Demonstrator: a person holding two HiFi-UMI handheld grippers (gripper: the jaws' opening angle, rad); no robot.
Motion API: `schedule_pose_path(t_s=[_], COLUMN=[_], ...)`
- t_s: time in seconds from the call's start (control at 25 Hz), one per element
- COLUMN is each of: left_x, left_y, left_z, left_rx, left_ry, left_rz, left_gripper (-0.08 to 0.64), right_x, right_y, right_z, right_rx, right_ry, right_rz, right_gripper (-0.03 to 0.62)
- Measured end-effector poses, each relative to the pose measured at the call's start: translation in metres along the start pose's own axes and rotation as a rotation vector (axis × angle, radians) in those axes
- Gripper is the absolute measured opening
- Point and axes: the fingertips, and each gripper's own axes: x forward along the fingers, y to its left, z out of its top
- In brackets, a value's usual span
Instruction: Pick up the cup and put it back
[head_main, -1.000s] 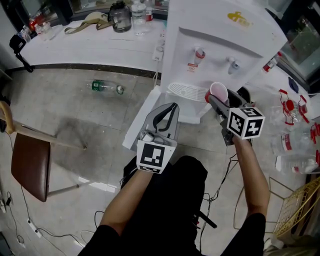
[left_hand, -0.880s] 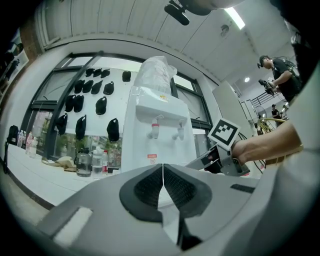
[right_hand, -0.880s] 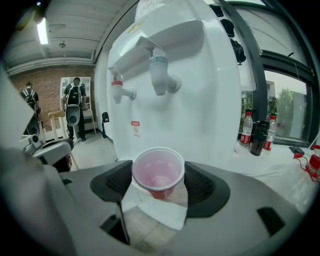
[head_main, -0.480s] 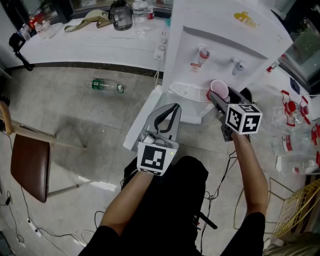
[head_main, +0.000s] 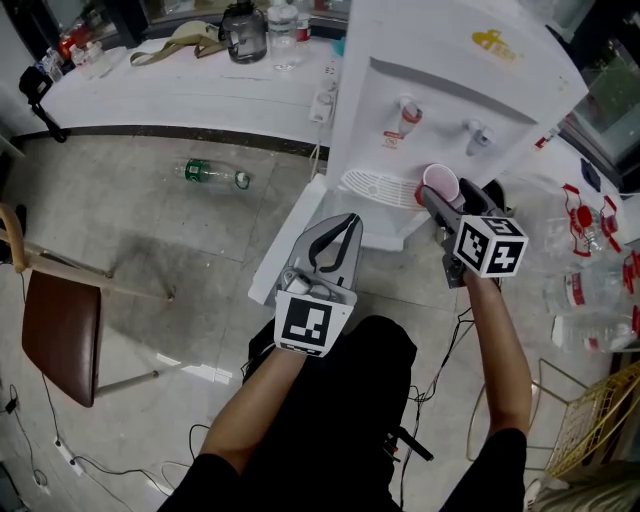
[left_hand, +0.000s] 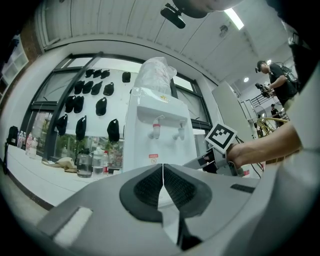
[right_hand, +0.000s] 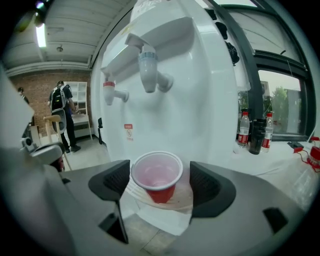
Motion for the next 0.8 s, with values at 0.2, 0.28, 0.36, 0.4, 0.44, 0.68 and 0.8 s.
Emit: schedule_pose_path(t_s=[0.2, 0.28, 0.36, 0.4, 0.44, 0.68, 0.8], left_x=[0.001, 0.001, 0.001, 0.002, 0.003, 0.016, 0.022], left_y=[0.006, 0.007, 0.007, 0.006, 0.003, -0.016, -0.012], left_z=[-0.003, -0.003, 0.001, 0.006, 0.010, 0.043, 0.077], left_rx=[0.004, 0.004, 0.013, 0.027, 0.047, 0.041, -0.006], left_ry=[0.000, -0.004, -0.006, -0.003, 0.010, 0.104, 0.132], left_rz=[0.006, 0.009, 0.020, 0.021, 0.015, -0.035, -0.032], left_gripper=[0.008, 0.008, 0.008, 0.008, 0.008, 0.008, 0.008], right_x=[-0.029, -0.042, -0.053, -0.057, -0.059, -0.065, -0.068], right_y=[0.006, 0.011, 0.015, 0.016, 0.017, 0.021, 0.031], right_z=[0.011, 0.016, 0.015, 0.013, 0.011, -0.005, -0.007], right_rx=[0.045, 0.042, 0.057, 0.072, 0.089, 0.223, 0.270], right_ry=[-0.097, -0.133, -0.151, -0.151, -0.148, -0.022, 0.075], right_rz=[-0.020, -0.033, -0.043, -0.051, -0.060, -0.065, -0.068], right_gripper=[0.341, 0.339, 0.315, 0.286, 0.256, 0.140, 0.109])
